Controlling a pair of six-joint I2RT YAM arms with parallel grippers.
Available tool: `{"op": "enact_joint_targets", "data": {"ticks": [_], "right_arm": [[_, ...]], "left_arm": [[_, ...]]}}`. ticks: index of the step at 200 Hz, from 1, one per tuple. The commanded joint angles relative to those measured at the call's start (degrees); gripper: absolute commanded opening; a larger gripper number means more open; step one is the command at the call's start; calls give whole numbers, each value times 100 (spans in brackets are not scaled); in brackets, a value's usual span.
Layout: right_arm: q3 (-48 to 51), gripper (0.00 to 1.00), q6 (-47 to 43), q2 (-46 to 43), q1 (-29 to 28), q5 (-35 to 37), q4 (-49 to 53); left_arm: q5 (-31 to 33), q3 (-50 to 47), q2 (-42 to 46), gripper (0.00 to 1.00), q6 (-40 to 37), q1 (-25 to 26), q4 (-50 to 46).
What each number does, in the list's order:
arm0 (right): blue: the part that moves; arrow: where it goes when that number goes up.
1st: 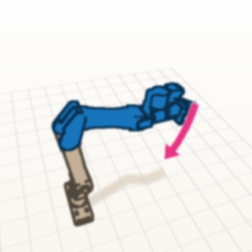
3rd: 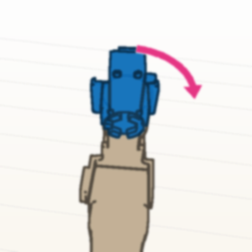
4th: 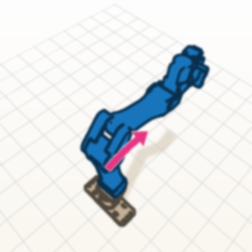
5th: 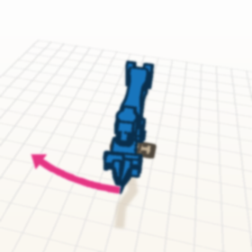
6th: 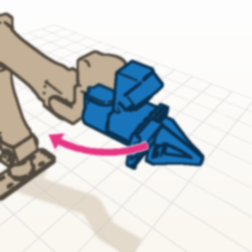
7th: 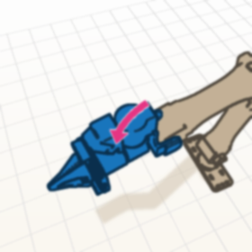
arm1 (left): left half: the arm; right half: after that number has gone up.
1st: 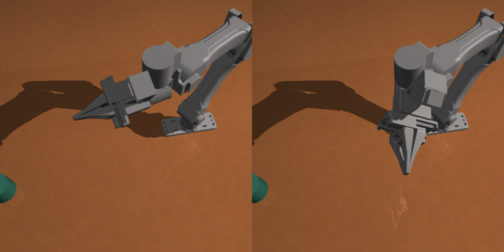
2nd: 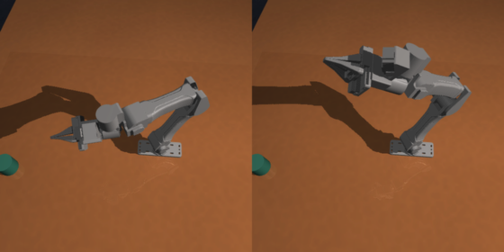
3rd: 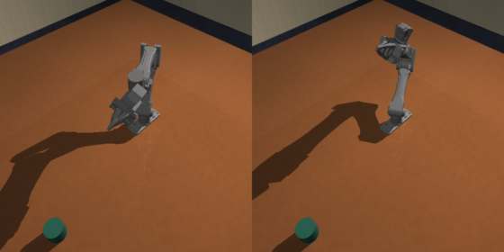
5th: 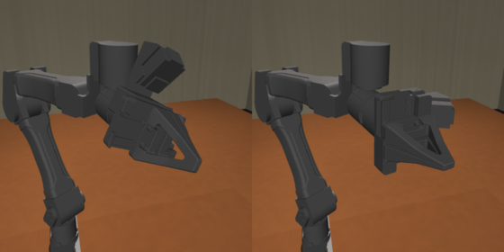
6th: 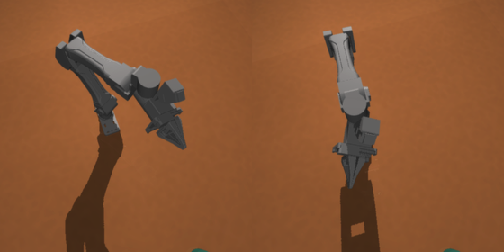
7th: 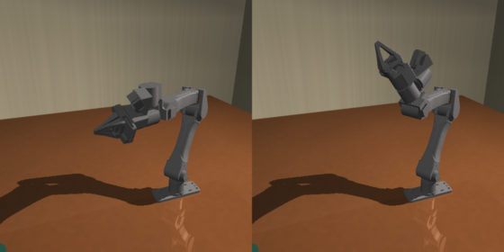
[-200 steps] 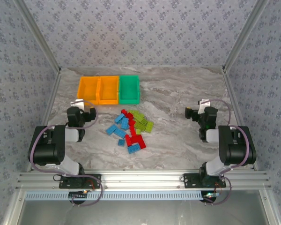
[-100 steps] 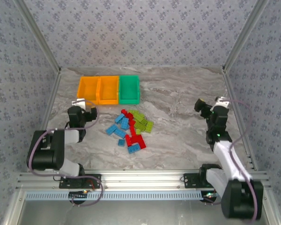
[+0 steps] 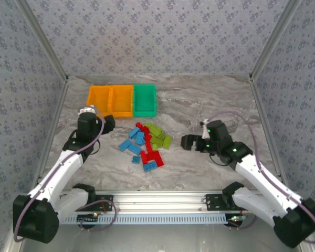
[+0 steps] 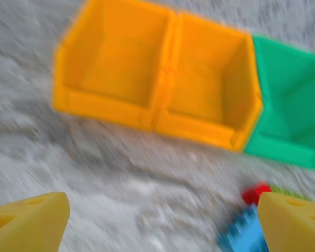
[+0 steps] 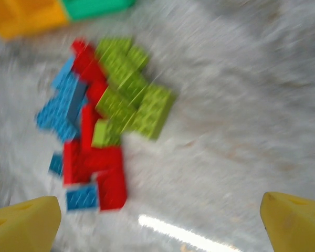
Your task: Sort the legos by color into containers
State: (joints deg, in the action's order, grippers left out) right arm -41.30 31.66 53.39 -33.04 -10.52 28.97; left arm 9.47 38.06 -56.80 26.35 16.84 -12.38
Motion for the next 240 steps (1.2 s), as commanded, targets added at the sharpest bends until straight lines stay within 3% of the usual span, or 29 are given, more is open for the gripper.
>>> {"op": "enact_joint_targets", "data": {"ticks": [1,28,42,61,110,188,208,240], "right_arm": [[-564,100,-284,439,-581,31,522],[-848,100,-317,865,-856,189,314],[-882,100,-278,960,-921,206,203],[-856,100,-236,981,-1019,347,201],[-757,100,-152,986,-1090,534,195],[-888,100,-343,1165,-1100,774,396],[-838,100,-349,1148,-1100,788,396],[-688,100,-208,1149,-1113,742,285]], "left_arm": [[-698,388,-401,92,630,609,-1583],[-481,655,-1253,92,542,1164,-1926],[-409,717,-1610,82,530,1235,-1954],[-426,721,-1865,78,485,1268,-1857],[-605,818,-2404,89,683,1264,-1484],[-331,909,-3121,89,641,1242,-898],[-157,889,-3236,85,713,1215,-966],[68,642,-3102,68,888,1146,-1048]]}}
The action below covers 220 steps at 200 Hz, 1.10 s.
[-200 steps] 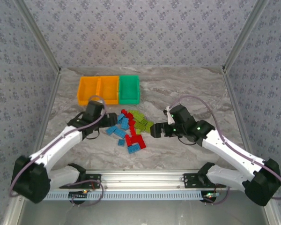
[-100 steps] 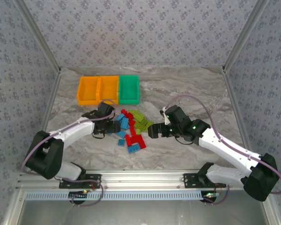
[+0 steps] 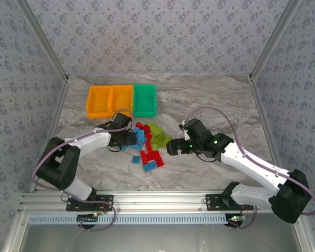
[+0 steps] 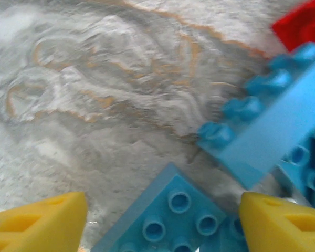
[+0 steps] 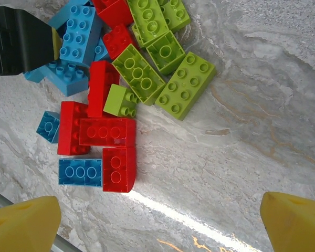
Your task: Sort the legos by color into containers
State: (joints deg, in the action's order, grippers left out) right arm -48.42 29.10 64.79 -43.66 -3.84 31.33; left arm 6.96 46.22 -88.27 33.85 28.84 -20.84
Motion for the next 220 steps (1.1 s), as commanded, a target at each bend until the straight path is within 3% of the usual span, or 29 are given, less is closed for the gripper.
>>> {"op": "enact_joint_targets", "data": {"ticks": [1,68,114,138,165,220], "right_arm": [[30,100,50,7,-53,75,44],[37,100,111,-2,-64,62,-51],[35,100,145,24,-81,74,-150],[1,100,191,16,-113,34,-97],[-5,100,240,7,-152,6,-106],[-222,100,204,71,-190,13,-98]], "left_arm": [[321,-187,59,67,143,-54,-202],[181,-774,1330,62,52,-137,101],[305,-479,640,67,-78,-344,-314],[195,-490,399,54,-99,-344,-157],[140,-518,409,33,-55,-344,-40],[592,-170,1042,23,-291,-433,-258]]}}
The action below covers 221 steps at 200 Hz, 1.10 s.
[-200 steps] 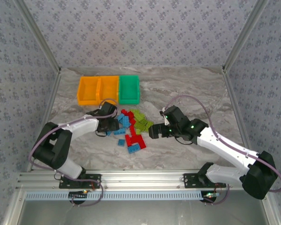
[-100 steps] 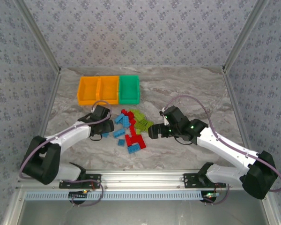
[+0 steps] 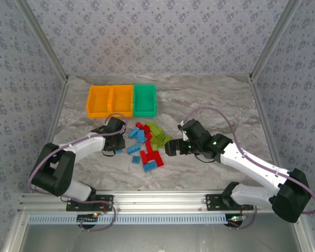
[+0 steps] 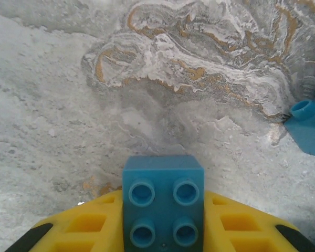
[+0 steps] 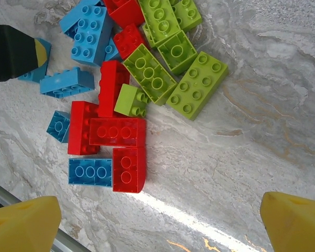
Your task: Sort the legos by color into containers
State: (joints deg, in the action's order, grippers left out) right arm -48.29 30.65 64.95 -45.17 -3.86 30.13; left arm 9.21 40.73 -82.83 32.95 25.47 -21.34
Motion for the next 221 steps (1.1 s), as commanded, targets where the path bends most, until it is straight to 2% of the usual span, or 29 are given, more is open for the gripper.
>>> {"op": "enact_joint_targets", "data": {"ticks": [1,20,47,64,83,103,128,145,156,171,197,221], "right_arm": [[-238,100,47,54,-38,16,25],[-384,100,-56,48,-43,98,31],[-570,100,-169,55,-37,210,-40],[-652,100,-175,48,-29,211,-47],[-649,100,-176,-23,-38,208,-7],[-544,100,-151,-182,-34,295,100],[-272,100,-65,-525,-33,400,177],[-135,100,-8,-777,-23,463,220],[-68,100,10,-923,-18,506,256],[38,100,37,-1099,-12,577,233],[94,100,90,-1166,13,602,154],[92,100,89,-1040,39,615,24]], "left_arm": [[391,398,514,23,-214,-105,-214],[834,787,917,22,-476,-308,-117],[1615,1234,835,21,-1104,-828,948],[1677,1780,126,19,-1452,-1276,1446],[1666,2806,-942,18,-1711,-1628,1326],[1681,3802,-1922,17,-2025,-1689,1015],[1410,4352,-2718,19,-2043,-1809,1065],[1136,4710,-3109,21,-1924,-1902,795],[1170,4873,-3264,24,-1911,-1901,634],[1093,4978,-3336,32,-1893,-1904,512],[910,4854,-3067,48,-1845,-1906,420],[532,4778,-2606,52,-1911,-1903,125]]}}
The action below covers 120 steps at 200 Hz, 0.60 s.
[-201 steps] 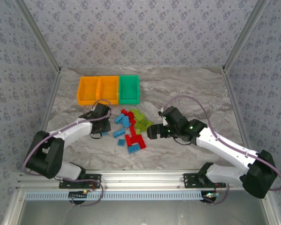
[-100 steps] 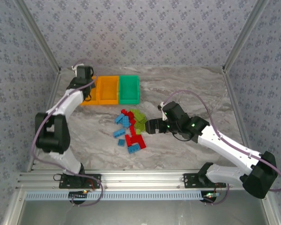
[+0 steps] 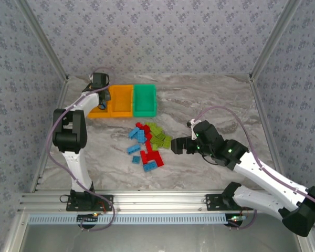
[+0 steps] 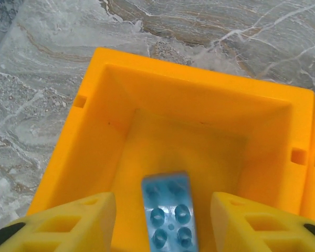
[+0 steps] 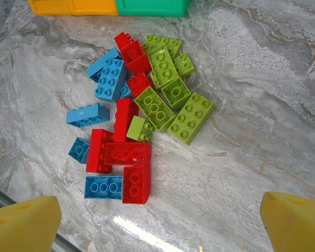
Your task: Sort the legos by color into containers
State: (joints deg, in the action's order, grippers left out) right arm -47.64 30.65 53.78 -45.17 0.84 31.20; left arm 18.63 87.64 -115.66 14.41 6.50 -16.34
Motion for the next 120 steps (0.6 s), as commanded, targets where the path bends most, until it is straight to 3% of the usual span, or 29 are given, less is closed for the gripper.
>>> {"op": "enact_joint_targets", "data": {"ticks": [1,21,48,73,98,120], "right_arm": [[26,100,85,92,41,149,-94],[-115,100,0,420,91,188,-217],[-583,100,-381,1292,160,371,-203],[-1121,98,-455,2276,243,605,-20],[-1233,83,-167,3065,293,552,-415],[-1306,75,211,3744,323,409,-796]], "left_arm": [[-425,83,698,52,-55,-7,-395],[-900,-235,1433,51,205,12,-674],[-1690,-1326,3077,50,700,305,-642],[-1436,-2270,4513,51,669,1329,-873],[-1066,-2526,5445,53,394,2367,-1753],[-1290,-2319,5827,58,-29,2800,-2887]]}}
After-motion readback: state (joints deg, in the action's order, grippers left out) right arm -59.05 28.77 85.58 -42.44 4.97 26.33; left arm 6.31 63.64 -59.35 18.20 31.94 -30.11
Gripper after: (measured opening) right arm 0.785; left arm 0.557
